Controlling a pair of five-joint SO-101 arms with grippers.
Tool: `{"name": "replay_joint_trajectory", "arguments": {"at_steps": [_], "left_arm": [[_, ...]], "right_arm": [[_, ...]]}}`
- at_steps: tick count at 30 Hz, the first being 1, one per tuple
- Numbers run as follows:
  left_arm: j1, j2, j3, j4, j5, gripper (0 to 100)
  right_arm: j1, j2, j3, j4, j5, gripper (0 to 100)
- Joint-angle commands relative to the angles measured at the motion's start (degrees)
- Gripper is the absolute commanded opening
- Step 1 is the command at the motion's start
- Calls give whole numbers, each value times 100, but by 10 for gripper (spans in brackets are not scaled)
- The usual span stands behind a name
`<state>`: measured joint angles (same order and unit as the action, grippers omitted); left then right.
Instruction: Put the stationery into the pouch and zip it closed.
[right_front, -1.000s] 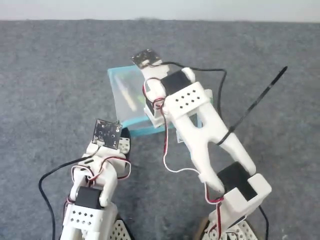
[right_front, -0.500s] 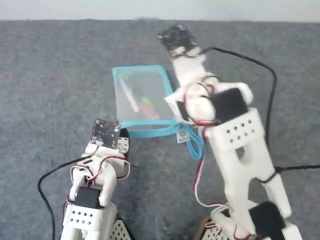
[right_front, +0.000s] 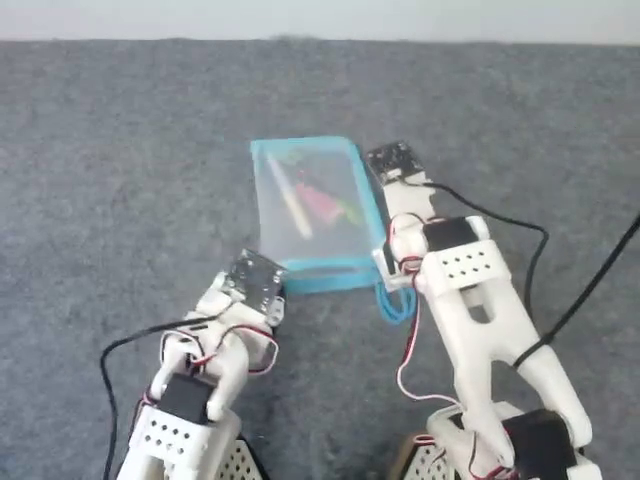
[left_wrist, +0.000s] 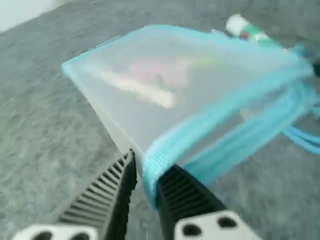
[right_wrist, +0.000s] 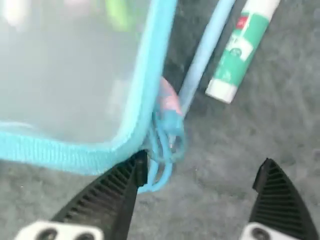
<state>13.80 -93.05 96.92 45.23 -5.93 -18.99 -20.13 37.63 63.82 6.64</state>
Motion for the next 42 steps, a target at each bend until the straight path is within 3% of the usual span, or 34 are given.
{"name": "replay_joint_trajectory", "arguments": {"at_steps": [1, 4, 11, 19, 23, 31, 42], "left_arm": [[-1108, -97, -567, -229, 659, 12], [-2171, -88, -567, -563, 1152, 12], [-1424, -88, -418, -448, 862, 12], [-1415, -88, -409, -448, 862, 12], [-1398, -88, -400, -448, 862, 12], [-1371, -88, -400, -457, 862, 12], [-1363, -88, -400, -457, 853, 12]], "right_arm": [[136, -259, -70, -163, 35, 343], [251, -242, -70, -189, 26, 343], [303, 655, -571, -180, 62, 343], [330, 1965, -1609, -233, 79, 343], [673, 2527, -2338, -224, 79, 341], [1147, 3670, -3473, -233, 114, 174], [1059, 4426, -3851, -189, 352, 202]]}}
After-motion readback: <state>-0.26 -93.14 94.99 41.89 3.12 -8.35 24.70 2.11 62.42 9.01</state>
